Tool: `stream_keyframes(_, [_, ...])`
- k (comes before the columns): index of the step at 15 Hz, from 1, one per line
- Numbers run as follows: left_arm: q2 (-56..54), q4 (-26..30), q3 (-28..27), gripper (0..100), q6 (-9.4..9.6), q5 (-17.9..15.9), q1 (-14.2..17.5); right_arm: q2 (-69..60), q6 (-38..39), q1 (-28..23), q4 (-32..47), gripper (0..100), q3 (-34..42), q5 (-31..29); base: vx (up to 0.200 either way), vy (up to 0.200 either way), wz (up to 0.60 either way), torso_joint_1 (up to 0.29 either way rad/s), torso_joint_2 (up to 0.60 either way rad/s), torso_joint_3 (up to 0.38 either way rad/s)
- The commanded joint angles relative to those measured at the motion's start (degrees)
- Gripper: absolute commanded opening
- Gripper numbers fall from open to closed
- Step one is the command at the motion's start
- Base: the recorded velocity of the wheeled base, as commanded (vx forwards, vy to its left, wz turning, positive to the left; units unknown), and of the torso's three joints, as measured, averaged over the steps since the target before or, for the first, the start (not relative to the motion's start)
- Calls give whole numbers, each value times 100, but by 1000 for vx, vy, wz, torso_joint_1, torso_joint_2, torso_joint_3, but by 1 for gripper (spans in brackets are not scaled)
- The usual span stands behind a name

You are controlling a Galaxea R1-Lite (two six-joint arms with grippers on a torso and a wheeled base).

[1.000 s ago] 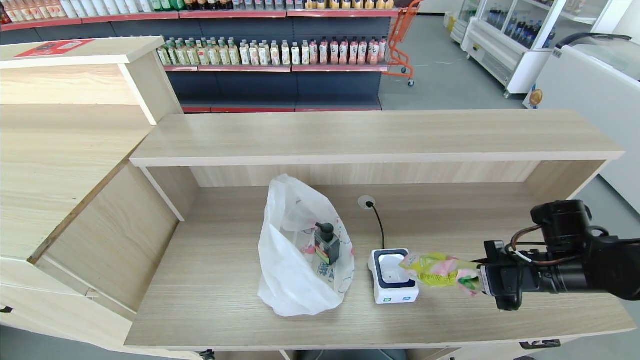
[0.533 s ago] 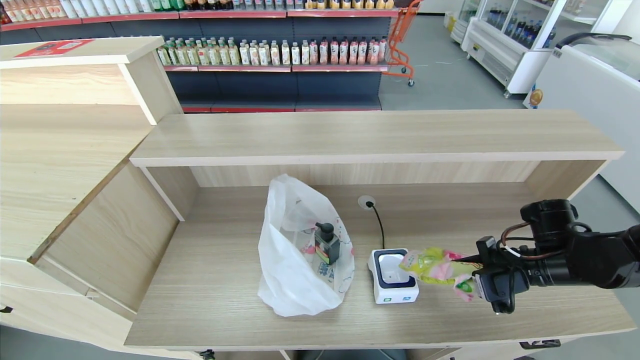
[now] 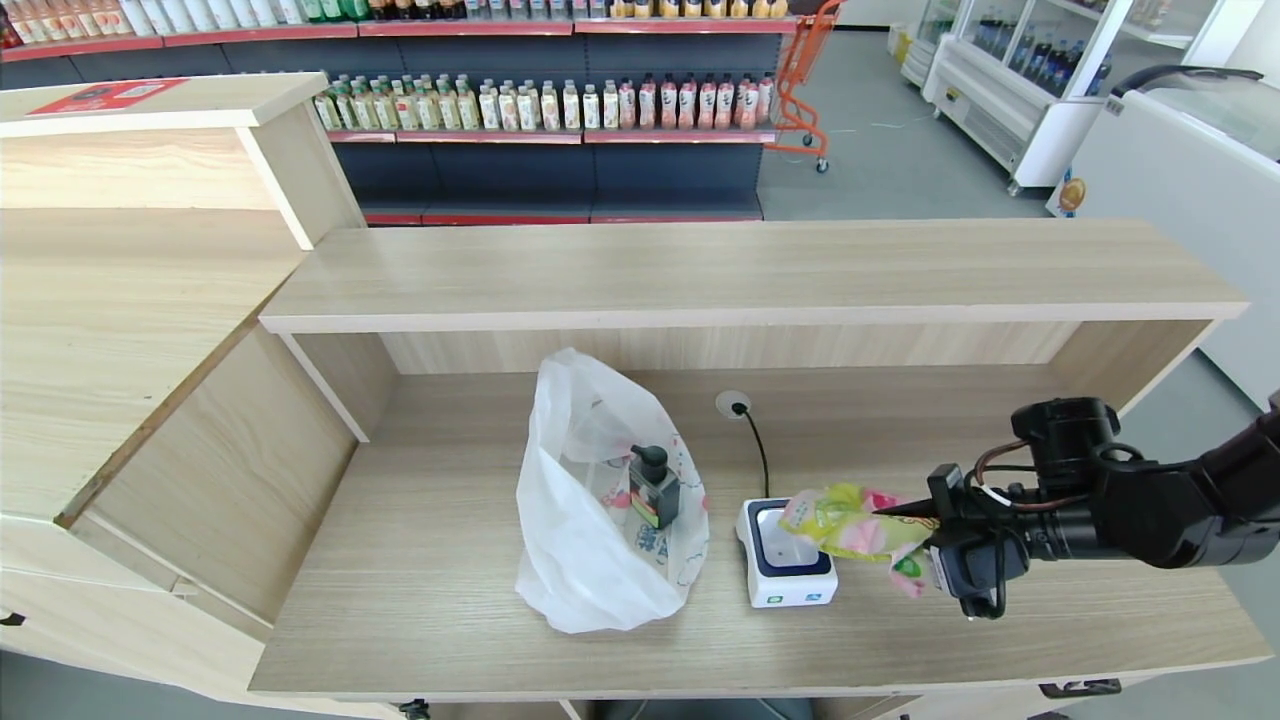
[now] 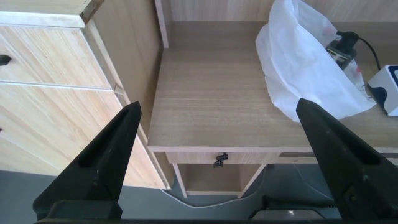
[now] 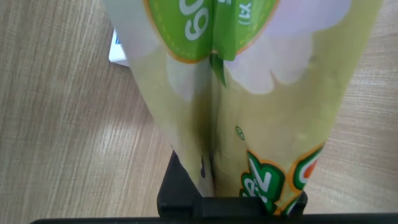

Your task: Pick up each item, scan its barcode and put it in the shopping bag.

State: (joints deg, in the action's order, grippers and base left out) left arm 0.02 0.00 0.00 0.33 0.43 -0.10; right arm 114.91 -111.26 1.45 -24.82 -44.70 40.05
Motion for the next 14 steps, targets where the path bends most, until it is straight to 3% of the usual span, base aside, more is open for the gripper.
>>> stream_keyframes(1, [-2,0,0,100,2,1,1,120,-1,22,-14,0,-12,38,0,0,0,0,0,0])
stream_keyframes(5, [-2,0,0,100,2,1,10,339,-9,75,-436,0,-91,170,0,0,0,0,0,0])
stream_keyframes(14, [-2,0,0,100,2,1,1,418,-247,75,-445,0,-82,170,0,0,0,0,0,0])
